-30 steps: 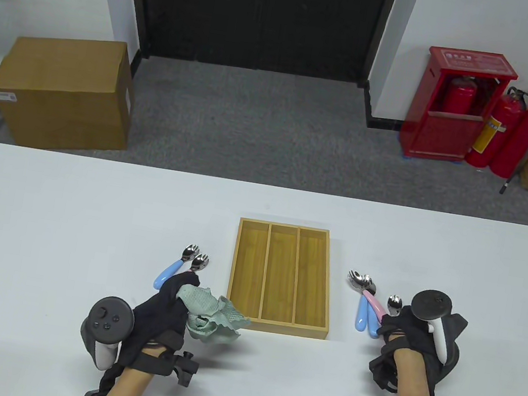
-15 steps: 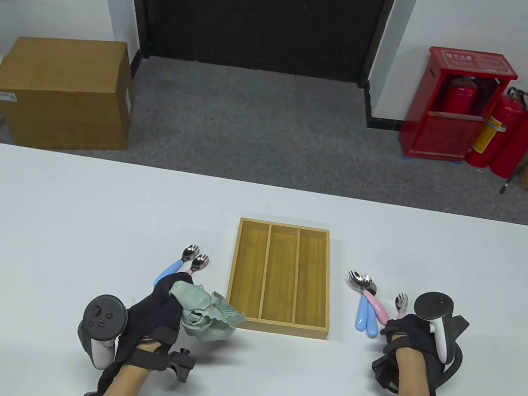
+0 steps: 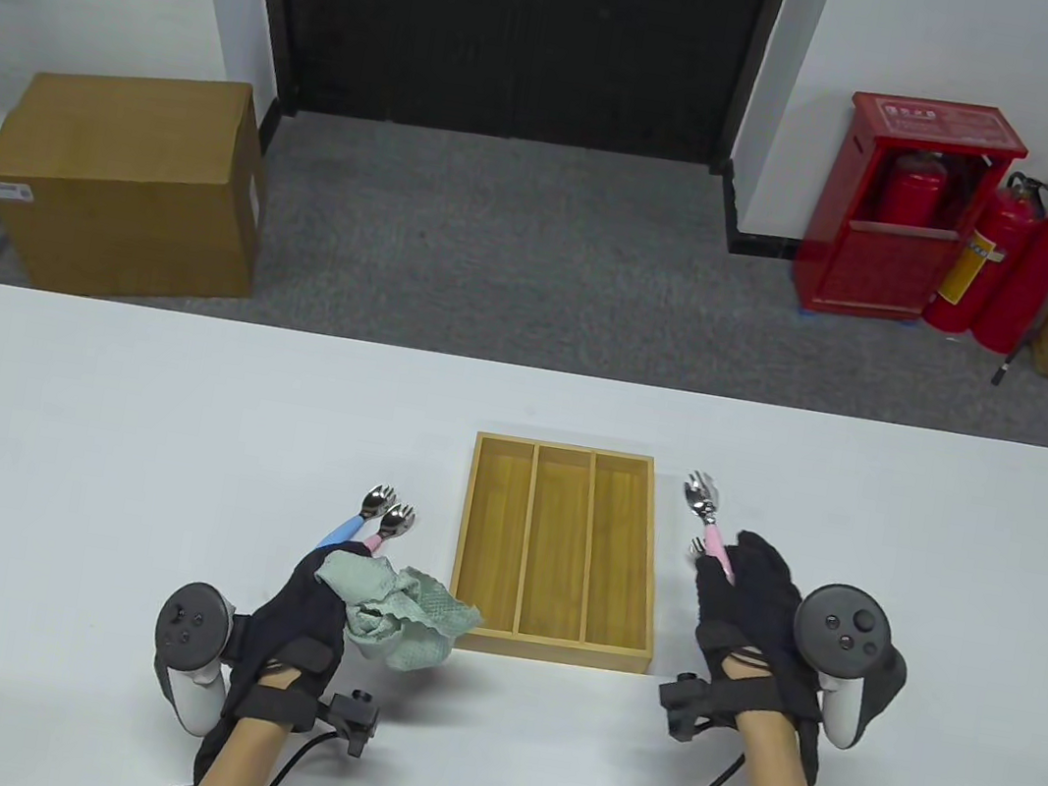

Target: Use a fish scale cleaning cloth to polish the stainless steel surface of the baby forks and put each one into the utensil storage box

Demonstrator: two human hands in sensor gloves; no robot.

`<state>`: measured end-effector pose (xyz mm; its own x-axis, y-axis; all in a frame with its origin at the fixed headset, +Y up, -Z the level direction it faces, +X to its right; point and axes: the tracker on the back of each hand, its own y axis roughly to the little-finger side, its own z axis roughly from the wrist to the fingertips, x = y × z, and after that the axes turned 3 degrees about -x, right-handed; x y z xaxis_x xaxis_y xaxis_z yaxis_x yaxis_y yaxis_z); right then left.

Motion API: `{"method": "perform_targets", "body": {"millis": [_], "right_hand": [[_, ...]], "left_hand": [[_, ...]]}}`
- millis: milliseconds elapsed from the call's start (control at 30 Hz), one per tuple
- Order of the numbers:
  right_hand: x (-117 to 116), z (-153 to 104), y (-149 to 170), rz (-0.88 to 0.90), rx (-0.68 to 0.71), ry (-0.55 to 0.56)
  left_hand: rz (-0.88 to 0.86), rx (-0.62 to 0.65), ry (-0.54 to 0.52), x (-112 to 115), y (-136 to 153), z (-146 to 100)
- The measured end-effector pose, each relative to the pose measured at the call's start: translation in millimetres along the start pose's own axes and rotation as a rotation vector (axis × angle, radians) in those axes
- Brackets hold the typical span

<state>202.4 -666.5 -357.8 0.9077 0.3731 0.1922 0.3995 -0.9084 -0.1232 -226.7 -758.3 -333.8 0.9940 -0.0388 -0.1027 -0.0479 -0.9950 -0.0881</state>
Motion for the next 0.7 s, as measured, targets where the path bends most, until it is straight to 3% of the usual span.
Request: {"method": "perform_targets", "body": {"millis": [167,333,700], "right_hand": [[-62,-33,-25,0.234,0.071,-0.179],[-111,-63,-21,0.217,0.076,-0.319],[-146,-86,-13,0.099,0.079,-0.473]], "left_hand": [[-0.034,-0.025,0.005,-1,5,1],[-0.057,-0.046,0.001,-2,9,2],[-0.113,-0.089,0.03,6,12,-1]]}}
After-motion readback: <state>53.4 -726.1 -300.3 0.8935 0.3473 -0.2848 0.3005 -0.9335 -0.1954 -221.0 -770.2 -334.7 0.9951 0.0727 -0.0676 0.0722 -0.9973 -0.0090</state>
